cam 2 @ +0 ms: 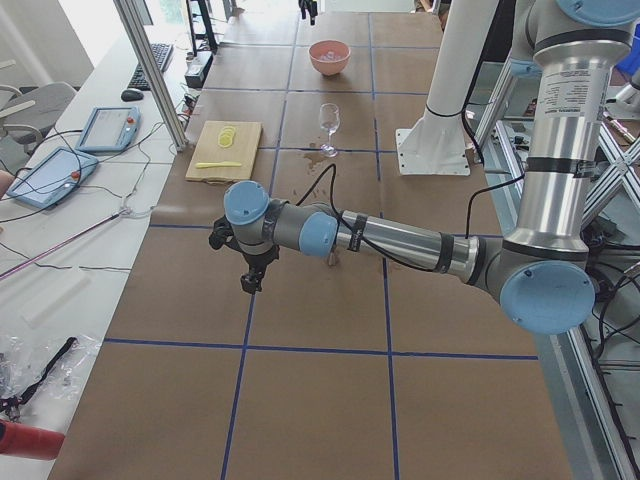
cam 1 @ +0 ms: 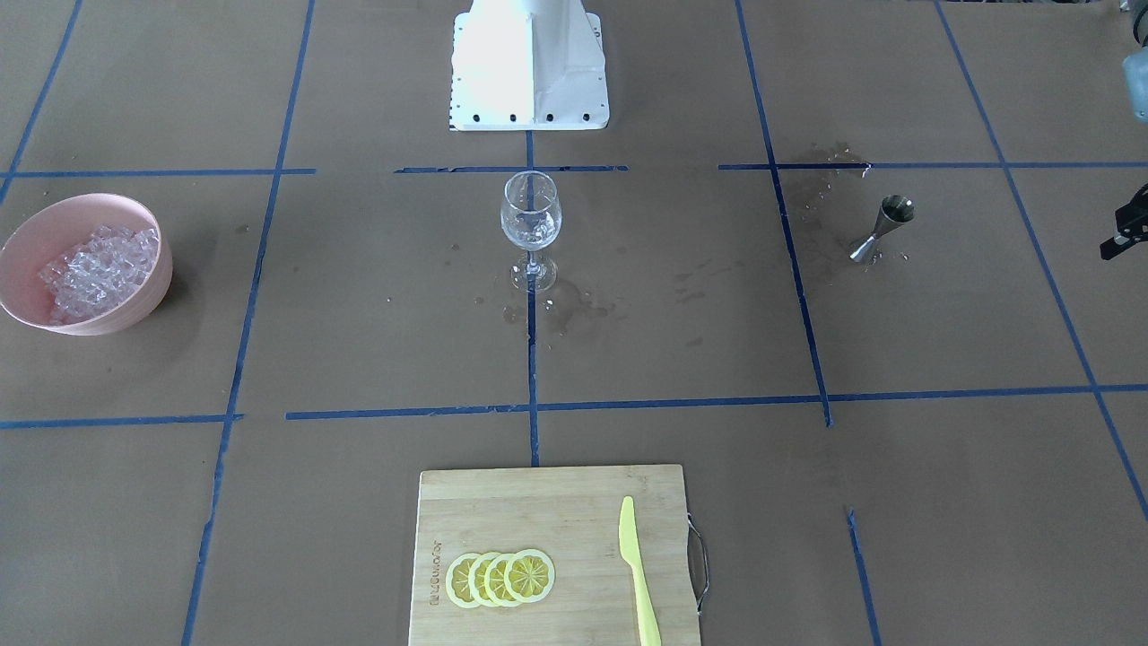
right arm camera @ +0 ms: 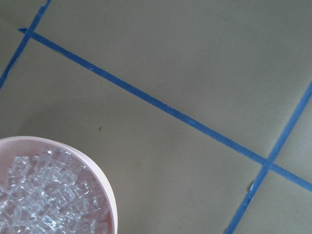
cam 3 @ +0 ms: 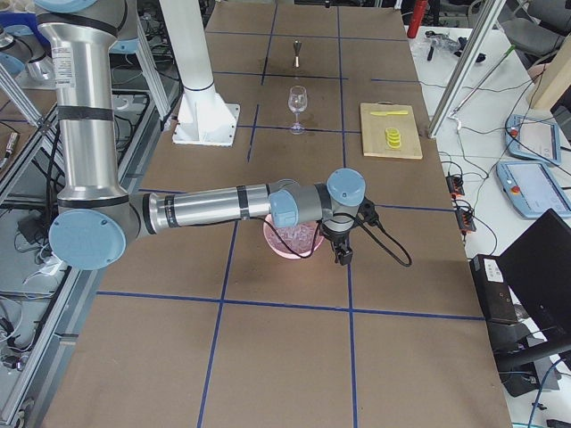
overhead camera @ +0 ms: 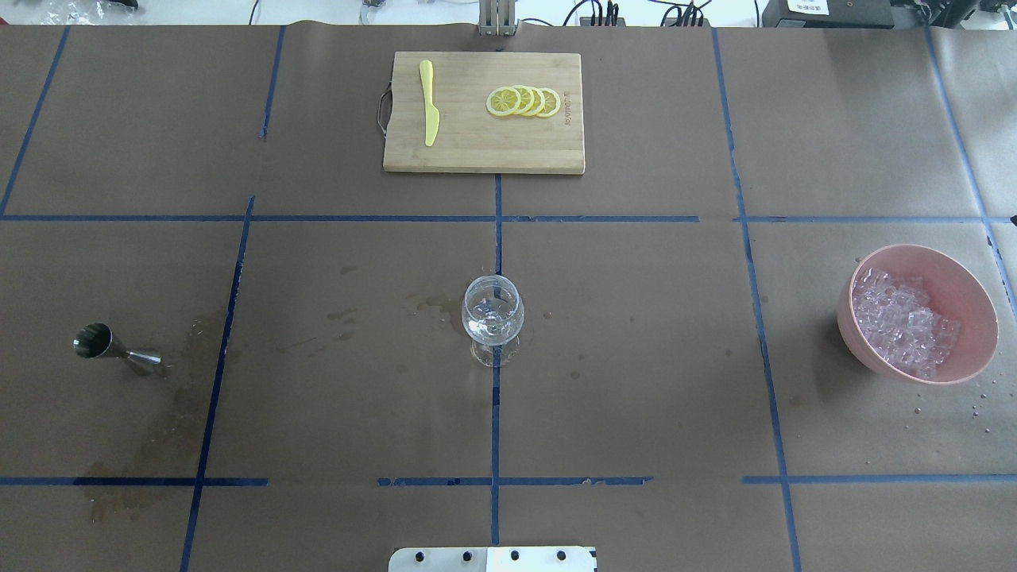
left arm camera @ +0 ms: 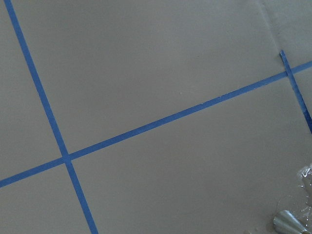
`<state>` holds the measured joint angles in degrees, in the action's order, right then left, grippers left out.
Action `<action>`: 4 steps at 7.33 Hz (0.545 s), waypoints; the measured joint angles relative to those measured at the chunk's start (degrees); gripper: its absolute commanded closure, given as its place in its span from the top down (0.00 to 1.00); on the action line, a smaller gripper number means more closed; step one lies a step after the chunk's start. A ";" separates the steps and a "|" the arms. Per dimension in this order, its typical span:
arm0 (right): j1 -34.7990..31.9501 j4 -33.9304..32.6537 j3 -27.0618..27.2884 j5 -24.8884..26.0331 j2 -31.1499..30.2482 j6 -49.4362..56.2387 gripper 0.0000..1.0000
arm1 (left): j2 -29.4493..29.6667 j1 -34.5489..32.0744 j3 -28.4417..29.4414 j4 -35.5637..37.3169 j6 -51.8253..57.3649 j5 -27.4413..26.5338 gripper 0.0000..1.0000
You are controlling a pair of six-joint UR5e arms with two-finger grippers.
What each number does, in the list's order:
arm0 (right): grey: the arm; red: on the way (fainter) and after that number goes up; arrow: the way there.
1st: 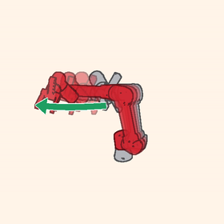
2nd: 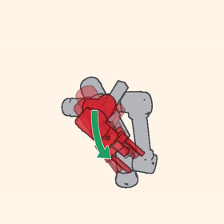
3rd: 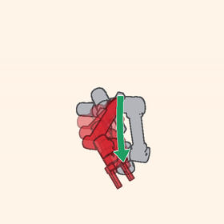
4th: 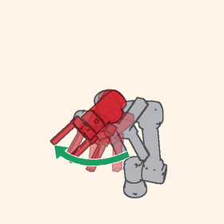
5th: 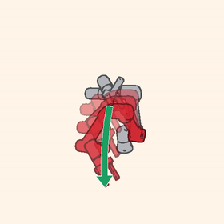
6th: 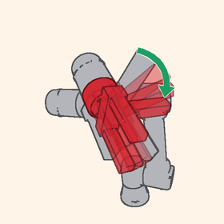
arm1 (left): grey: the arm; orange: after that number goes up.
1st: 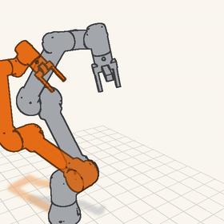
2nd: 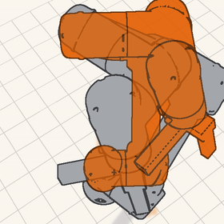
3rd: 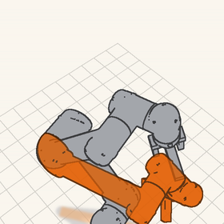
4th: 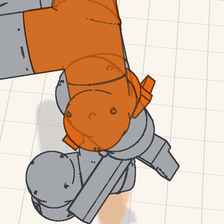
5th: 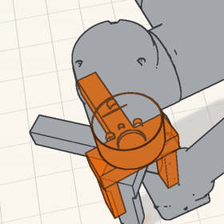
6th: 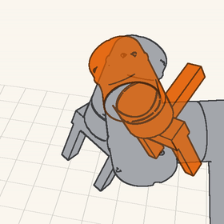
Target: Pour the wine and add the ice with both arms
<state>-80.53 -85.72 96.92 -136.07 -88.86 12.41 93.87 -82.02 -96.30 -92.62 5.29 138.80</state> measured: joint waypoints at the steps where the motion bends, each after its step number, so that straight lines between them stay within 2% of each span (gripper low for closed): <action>1: -0.67 -0.06 -0.15 0.78 -0.85 -0.04 1.00 | 0.04 -0.03 0.34 0.39 -0.17 -0.89 1.00; 4: -1.34 0.20 -0.59 0.94 -3.55 -0.12 1.00 | 0.03 -0.13 -0.33 1.55 -1.20 -1.57 1.00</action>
<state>-81.86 -85.52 96.33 -135.13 -92.42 12.29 93.90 -82.15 -96.64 -91.07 4.09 137.23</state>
